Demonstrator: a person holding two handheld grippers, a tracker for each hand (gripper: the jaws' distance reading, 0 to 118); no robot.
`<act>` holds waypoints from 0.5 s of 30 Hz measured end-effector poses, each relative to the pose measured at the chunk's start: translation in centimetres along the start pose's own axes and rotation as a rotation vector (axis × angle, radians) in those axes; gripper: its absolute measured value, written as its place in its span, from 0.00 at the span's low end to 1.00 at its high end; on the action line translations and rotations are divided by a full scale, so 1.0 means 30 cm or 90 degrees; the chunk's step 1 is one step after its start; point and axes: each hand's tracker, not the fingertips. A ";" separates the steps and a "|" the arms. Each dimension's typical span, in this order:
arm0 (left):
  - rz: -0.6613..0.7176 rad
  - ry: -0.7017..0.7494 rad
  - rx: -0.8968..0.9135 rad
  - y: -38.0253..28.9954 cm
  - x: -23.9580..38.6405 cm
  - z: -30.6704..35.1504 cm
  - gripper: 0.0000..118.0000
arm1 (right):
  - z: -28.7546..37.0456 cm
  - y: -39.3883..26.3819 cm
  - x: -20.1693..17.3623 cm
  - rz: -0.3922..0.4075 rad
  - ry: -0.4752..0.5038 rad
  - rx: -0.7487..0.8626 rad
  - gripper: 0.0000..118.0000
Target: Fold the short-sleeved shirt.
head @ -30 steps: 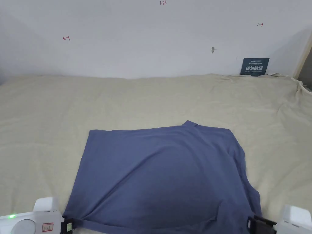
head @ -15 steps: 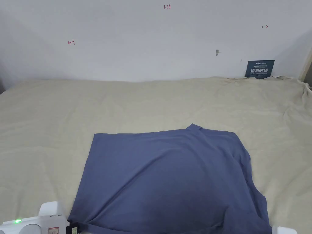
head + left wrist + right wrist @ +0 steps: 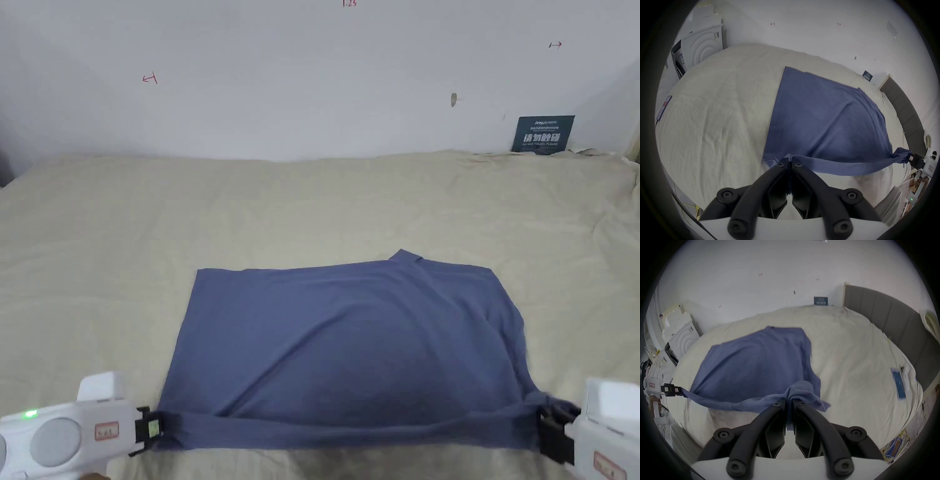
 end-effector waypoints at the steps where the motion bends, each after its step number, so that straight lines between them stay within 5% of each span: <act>1: 0.000 -0.001 0.007 0.030 0.005 -0.001 0.01 | -0.008 0.033 -0.004 0.004 -0.001 0.007 0.05; 15: -0.046 0.024 -0.010 0.365 0.083 -0.290 0.01 | -0.387 0.304 -0.006 0.008 -0.023 -0.074 0.05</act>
